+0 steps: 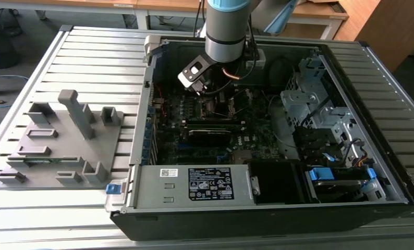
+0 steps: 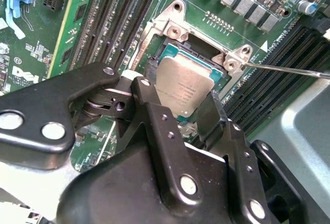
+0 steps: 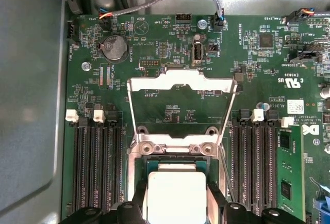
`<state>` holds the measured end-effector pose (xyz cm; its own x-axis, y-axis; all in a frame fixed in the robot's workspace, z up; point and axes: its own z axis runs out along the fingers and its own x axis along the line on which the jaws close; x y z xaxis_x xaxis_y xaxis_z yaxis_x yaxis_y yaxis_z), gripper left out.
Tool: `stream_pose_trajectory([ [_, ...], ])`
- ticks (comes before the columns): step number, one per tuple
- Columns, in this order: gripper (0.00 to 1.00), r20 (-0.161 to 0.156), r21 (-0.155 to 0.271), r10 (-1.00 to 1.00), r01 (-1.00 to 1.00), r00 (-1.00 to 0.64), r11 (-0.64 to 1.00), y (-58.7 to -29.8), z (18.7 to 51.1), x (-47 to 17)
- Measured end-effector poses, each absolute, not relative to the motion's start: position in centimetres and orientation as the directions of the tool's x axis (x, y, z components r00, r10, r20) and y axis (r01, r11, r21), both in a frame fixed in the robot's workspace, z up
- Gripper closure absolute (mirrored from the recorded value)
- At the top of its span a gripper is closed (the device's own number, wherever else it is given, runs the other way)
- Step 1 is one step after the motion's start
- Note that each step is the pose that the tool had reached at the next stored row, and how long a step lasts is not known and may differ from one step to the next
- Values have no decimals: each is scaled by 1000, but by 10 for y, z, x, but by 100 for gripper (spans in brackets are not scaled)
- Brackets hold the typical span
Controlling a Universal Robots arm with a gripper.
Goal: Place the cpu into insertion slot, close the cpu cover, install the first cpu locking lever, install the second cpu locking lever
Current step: 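Place the cpu into insertion slot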
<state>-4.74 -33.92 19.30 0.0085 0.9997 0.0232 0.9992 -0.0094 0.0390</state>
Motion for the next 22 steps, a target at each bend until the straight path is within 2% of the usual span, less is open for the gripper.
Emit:
stream_pose_trajectory([
  [22,45,24,40,1000,999,8,-9,-339,189,-47],
])
